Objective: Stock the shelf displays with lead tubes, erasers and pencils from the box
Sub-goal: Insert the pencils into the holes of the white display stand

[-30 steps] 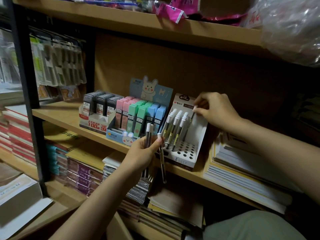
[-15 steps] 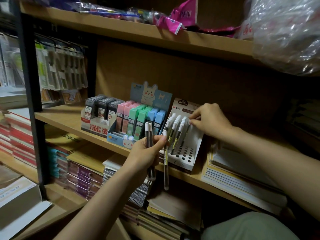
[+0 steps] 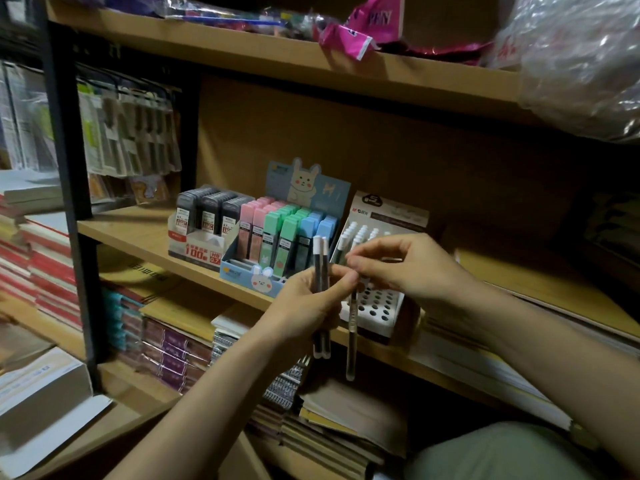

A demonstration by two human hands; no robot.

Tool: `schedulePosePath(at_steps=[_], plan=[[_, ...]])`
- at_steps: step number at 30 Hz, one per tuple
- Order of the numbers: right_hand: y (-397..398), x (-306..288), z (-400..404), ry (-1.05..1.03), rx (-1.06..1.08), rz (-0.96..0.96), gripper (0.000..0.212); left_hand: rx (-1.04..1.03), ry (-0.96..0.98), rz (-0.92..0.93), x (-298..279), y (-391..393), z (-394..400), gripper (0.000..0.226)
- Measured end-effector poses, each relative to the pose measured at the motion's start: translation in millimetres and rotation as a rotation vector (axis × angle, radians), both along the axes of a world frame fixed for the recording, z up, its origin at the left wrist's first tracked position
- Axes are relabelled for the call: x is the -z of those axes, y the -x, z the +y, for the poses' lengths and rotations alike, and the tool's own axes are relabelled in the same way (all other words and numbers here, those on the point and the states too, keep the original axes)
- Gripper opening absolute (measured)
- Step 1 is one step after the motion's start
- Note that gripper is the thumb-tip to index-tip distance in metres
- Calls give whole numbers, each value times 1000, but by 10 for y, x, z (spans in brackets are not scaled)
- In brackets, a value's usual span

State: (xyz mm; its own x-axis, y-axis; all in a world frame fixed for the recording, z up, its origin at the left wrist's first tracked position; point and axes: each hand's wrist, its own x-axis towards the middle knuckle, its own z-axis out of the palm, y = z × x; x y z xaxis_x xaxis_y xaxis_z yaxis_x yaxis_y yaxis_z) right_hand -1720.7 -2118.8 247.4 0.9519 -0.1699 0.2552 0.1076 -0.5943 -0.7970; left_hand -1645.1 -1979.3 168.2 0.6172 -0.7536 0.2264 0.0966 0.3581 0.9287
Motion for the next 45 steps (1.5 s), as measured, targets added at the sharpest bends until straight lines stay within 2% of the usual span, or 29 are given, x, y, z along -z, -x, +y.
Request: schedulePosePath(at_steps=[1, 5, 7, 10, 14, 18, 21, 26, 30, 36, 40, 43, 45], plan=[[9, -28, -22, -27, -6, 8, 9, 38, 9, 38, -10, 6, -18, 19], [42, -307, -277, 198, 83, -143, 10, 78, 19, 298, -42, -72, -15, 32], [43, -423, -422, 304, 202, -267, 9, 75, -7, 299, -24, -129, 18, 41], [-38, -395, -519, 458, 325, -351, 9, 72, -15, 291, -3, -155, 45, 37], [-181, -189, -537, 423, 334, -332, 9, 156, 17, 317, 14, -143, 99, 43], [-201, -111, -582, 401, 342, -298, 10, 72, -19, 249, 34, -103, 104, 34], [-180, -148, -590, 424, 341, -278, 11, 14, -49, 278, 38, -118, 84, 37], [-267, -181, -589, 467, 392, -243, 11, 84, -32, 267, 41, -119, 112, 38], [-425, -149, -610, 554, 419, -226, 13, 118, 19, 287, 35, -105, 105, 32], [-501, 47, -654, 726, 404, -215, 8, 110, -25, 234, 58, -146, 153, 32], [-458, 55, -630, 810, 413, -181, 21, 123, -28, 175, 46, -114, 137, 32], [-350, -64, -518, 748, 422, -331, 29, 121, -7, 154, 36, -91, 125, 30], [-232, -134, -376, 518, 312, -394, 26, 113, -8, 126, 31, -81, 123, 30]])
